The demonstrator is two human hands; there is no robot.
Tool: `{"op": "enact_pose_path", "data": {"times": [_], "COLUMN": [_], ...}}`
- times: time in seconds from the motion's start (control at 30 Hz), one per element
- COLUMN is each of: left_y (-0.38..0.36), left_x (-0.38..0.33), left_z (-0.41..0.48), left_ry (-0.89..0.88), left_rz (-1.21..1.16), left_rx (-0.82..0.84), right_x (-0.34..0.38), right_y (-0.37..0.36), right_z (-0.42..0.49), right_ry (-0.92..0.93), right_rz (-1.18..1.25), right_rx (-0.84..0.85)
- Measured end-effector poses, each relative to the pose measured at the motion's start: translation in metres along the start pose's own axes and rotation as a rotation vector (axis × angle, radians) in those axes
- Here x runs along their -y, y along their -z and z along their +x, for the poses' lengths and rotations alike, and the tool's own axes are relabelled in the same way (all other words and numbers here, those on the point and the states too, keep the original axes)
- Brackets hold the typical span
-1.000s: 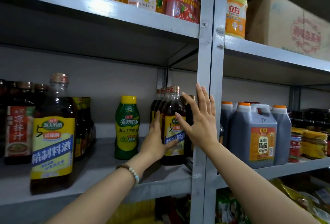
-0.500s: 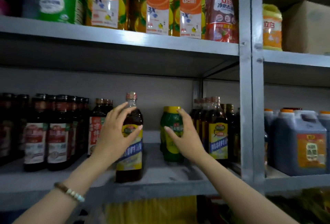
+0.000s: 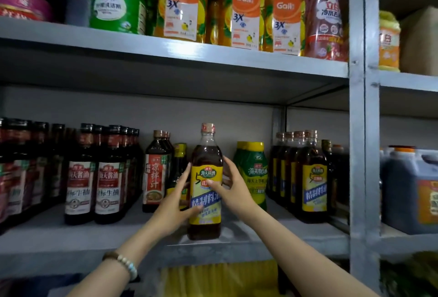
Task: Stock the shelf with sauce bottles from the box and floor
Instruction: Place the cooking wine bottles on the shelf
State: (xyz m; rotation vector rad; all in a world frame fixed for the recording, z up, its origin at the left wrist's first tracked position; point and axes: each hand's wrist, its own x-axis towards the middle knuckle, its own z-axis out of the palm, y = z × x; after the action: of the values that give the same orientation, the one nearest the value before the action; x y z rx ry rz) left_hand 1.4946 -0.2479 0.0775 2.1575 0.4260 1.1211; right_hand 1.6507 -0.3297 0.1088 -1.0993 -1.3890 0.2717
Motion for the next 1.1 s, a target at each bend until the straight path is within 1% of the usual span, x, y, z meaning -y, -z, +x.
{"op": "enact_pose_path", "data": {"times": [0.2,0.47,0.6,0.67,0.7,0.73,0.83,0.9,1.0,1.1], "left_y": [-0.027,-0.111,-0.148,-0.163,-0.169,-0.174,-0.188,-0.195,-0.207,-0.217], "left_x": [-0.001,-0.029,-0.042,-0.047,-0.049,-0.051,-0.057,-0.059,-0.061,-0.063], "left_z": [0.015,0.045,0.057,0.061,0.063,0.064,0.069,0.072,0.078,0.083], "left_ry": [-0.033,-0.053,-0.059,-0.052,-0.052,-0.055,-0.075,-0.076,-0.061,-0.071], "left_rz": [-0.071,-0.224,-0.238,-0.227,-0.222,-0.216,-0.187,-0.173,-0.174,-0.184], "left_rx": [0.037,0.128,0.133,0.120,0.109,0.097,0.068,0.068,0.075,0.075], "right_x": [-0.001,-0.006,-0.006,0.001,0.007,0.012,0.024,0.024,0.014,-0.001], "right_y": [0.028,0.116,0.155,0.170,0.179,0.188,0.223,0.246,0.278,0.299], "right_z": [-0.004,-0.022,-0.031,-0.034,-0.035,-0.037,-0.041,-0.043,-0.047,-0.048], "right_ry": [-0.010,-0.058,-0.089,-0.068,-0.028,0.038,0.312,0.390,0.326,0.244], "right_rz": [-0.011,-0.136,-0.194,-0.310,-0.419,-0.547,-0.940,-1.140,-1.207,-1.130], "right_rx": [-0.044,-0.128,-0.133,-0.119,-0.141,-0.180,-0.279,-0.323,-0.397,-0.402]}}
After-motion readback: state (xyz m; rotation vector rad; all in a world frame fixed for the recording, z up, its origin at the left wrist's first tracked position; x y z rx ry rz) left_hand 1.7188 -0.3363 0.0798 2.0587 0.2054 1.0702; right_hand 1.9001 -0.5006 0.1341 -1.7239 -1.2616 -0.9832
